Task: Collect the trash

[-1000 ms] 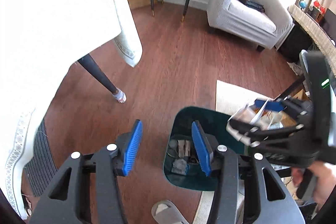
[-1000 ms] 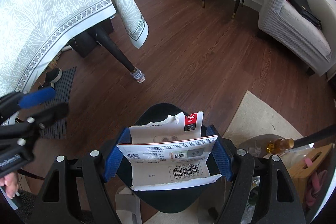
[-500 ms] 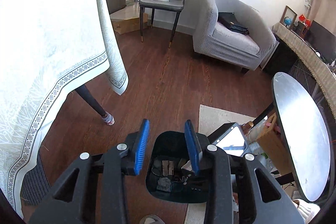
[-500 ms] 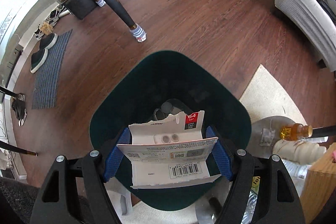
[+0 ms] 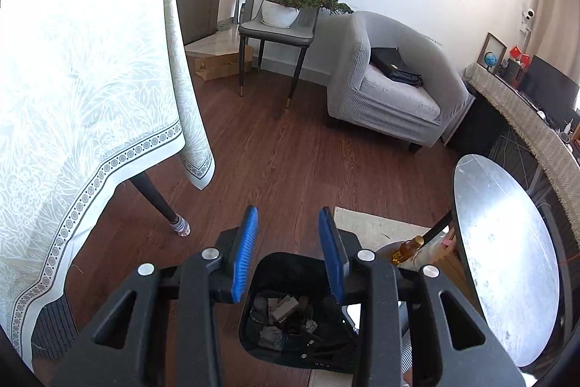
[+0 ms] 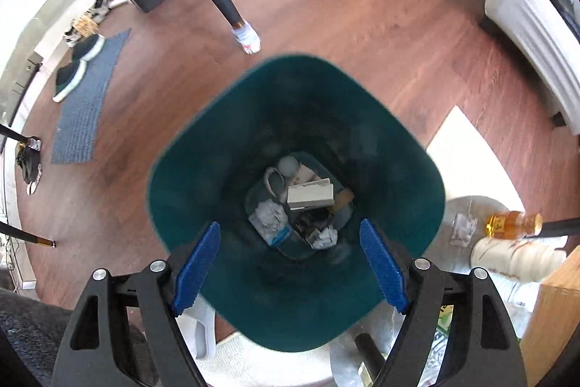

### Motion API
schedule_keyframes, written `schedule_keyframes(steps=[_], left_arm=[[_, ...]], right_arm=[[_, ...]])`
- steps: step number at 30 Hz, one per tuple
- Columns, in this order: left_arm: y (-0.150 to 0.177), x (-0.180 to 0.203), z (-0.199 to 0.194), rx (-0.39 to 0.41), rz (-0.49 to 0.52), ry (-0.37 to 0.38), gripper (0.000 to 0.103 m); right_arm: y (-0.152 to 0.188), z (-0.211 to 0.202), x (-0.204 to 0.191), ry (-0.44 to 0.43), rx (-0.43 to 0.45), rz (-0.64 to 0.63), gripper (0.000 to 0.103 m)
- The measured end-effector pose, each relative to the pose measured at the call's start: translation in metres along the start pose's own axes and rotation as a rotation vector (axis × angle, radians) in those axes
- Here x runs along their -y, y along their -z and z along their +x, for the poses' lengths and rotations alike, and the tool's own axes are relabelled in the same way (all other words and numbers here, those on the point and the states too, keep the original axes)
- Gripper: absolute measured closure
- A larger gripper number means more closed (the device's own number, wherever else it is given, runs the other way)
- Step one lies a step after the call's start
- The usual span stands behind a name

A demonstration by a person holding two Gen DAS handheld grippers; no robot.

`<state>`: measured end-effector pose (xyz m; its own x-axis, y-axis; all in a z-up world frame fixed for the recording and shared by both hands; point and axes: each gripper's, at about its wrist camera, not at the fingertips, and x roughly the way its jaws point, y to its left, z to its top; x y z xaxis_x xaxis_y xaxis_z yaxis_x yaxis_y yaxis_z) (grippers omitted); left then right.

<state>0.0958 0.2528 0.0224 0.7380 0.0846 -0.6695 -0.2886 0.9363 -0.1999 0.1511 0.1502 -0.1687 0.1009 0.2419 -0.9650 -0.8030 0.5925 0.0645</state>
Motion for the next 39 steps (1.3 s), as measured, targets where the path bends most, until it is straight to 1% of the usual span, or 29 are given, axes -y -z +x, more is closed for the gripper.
schedule_keyframes(steps=[2,7,8,11,13,16,17,19,20,21,23,25,26,27,29,30,31,32,33,34,37,39], left_arm=[[-0.002,0.004,0.000,0.003,-0.005,0.002,0.066],[-0.006,0.011,-0.004,0.027,-0.022,0.013,0.066],[-0.006,0.012,-0.006,0.033,-0.031,0.024,0.063],[-0.009,0.007,-0.006,0.041,-0.064,0.026,0.061],[-0.009,0.004,-0.006,0.040,-0.086,0.027,0.057],[-0.008,0.008,-0.007,0.039,-0.078,0.018,0.054],[-0.007,0.011,-0.007,0.040,-0.071,0.017,0.053],[-0.006,0.019,-0.006,0.040,-0.051,0.005,0.051],[-0.005,0.025,-0.005,0.040,-0.035,-0.007,0.048],[-0.003,0.033,-0.005,0.045,-0.008,-0.026,0.043],[0.001,0.048,-0.004,0.049,0.055,-0.037,0.038],[0.007,0.065,-0.003,0.051,0.126,-0.041,0.036],[0.012,0.072,-0.004,0.055,0.155,-0.043,0.030],[0.016,0.079,-0.004,0.057,0.177,-0.040,0.027],[0.023,0.088,-0.006,0.054,0.201,-0.022,0.025],[0.026,0.093,-0.008,0.058,0.211,-0.017,0.022],[0.030,0.098,-0.011,0.067,0.218,-0.012,0.020],[0.034,0.101,-0.015,0.078,0.223,-0.003,0.018],[0.039,0.104,-0.020,0.089,0.225,0.009,0.013],[0.044,0.107,-0.024,0.099,0.228,0.014,0.009],[0.061,0.115,-0.034,0.101,0.245,0.023,0.009],[0.068,0.117,-0.042,0.109,0.236,0.016,0.008]], right_arm=[[-0.001,-0.020,-0.007,-0.012,0.040,-0.018,0.028],[-0.002,-0.073,-0.013,0.003,0.155,-0.036,0.031],[-0.002,-0.084,-0.012,0.008,0.180,-0.033,0.031],[0.001,-0.117,-0.004,0.025,0.246,-0.015,0.033],[0.006,-0.138,0.005,0.034,0.288,0.006,0.034],[0.019,-0.168,0.019,0.062,0.350,0.038,0.034],[0.024,-0.178,0.024,0.074,0.371,0.053,0.036],[0.038,-0.196,0.036,0.101,0.409,0.085,0.037],[0.047,-0.204,0.042,0.118,0.426,0.103,0.037],[0.055,-0.212,0.048,0.135,0.439,0.123,0.037],[0.076,-0.226,0.064,0.174,0.467,0.173,0.037],[0.096,-0.239,0.083,0.195,0.487,0.227,0.037],[0.107,-0.245,0.092,0.207,0.498,0.256,0.037],[0.117,-0.250,0.100,0.217,0.508,0.281,0.037],[0.140,-0.262,0.116,0.256,0.533,0.335,0.037],[0.150,-0.267,0.122,0.274,0.541,0.359,0.037],[0.163,-0.273,0.128,0.288,0.551,0.386,0.037],[0.175,-0.277,0.133,0.293,0.558,0.411,0.034],[0.185,-0.281,0.136,0.300,0.566,0.436,0.032],[0.196,-0.286,0.139,0.309,0.576,0.454,0.028],[0.223,-0.297,0.141,0.339,0.599,0.472,0.022],[0.237,-0.304,0.139,0.371,0.606,0.471,0.020]])
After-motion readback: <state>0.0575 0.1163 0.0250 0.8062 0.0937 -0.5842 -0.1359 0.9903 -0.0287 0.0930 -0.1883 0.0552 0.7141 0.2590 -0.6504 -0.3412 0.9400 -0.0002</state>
